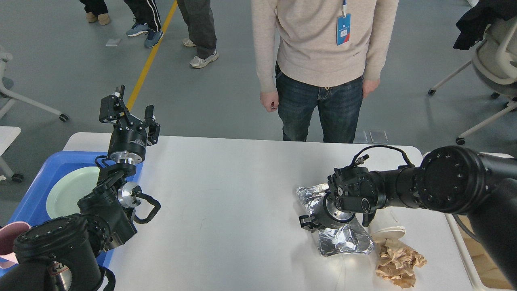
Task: Tidy desktop
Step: 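Move the right gripper down and grasp the crumpled foil wrapper, then lift the foil wrapper and drop it into the white bin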
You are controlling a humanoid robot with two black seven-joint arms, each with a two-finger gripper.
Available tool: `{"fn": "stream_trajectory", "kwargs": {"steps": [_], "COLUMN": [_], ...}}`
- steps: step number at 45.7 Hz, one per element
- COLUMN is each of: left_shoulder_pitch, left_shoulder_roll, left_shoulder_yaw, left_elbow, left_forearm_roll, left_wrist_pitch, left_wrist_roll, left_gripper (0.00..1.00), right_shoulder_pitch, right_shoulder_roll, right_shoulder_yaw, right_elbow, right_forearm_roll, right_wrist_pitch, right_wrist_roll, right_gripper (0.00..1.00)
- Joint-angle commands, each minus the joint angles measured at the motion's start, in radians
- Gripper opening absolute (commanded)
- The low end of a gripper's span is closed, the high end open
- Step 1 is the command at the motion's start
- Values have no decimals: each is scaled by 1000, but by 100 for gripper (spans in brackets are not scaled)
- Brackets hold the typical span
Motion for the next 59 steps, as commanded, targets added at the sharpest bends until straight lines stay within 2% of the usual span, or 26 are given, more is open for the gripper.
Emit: {"fn": "stream_trajectory", "kwargs": {"steps": [1, 8, 19, 30, 40, 46, 50, 54, 59], "left_shoulder_pitch": [0, 0, 0, 0, 0, 0, 0, 0, 0], "left_shoulder_roll": [0, 0, 0, 0, 0, 0, 0, 0, 0], "left_shoulder_yaw": [0, 0, 0, 0, 0, 0, 0, 0, 0], "left_elbow": [0, 0, 0, 0, 0, 0, 0, 0, 0], "left_forearm_roll": [0, 0, 0, 0, 0, 0, 0, 0, 0], "left_wrist_pitch": [1, 1, 1, 1, 1, -1, 1, -1, -1], "left_wrist_roll": [0, 0, 0, 0, 0, 0, 0, 0, 1], "left_gripper": [97, 97, 97, 97, 97, 97, 97, 97, 97], "right_shoulder_pitch": [24, 130, 389, 626, 742, 758, 723, 608, 408], "right_shoulder_roll": [-6, -72, -281, -459, -552, -595, -624, -647, -689], "right_shoulder_yaw": [5, 9, 31, 46, 25, 20, -11, -31, -40], "right_elbow": [15, 98, 271, 291, 290, 285, 245, 149, 58], "right_forearm_roll": [0, 2, 2, 2, 2, -1, -12, 0, 0], "right_wrist_pitch": [15, 71, 139, 295, 349, 357, 326, 264, 135], "right_wrist_roll": [0, 2, 2, 3, 3, 3, 2, 3, 3], "right_gripper": [0, 0, 0, 0, 0, 0, 0, 0, 0]}}
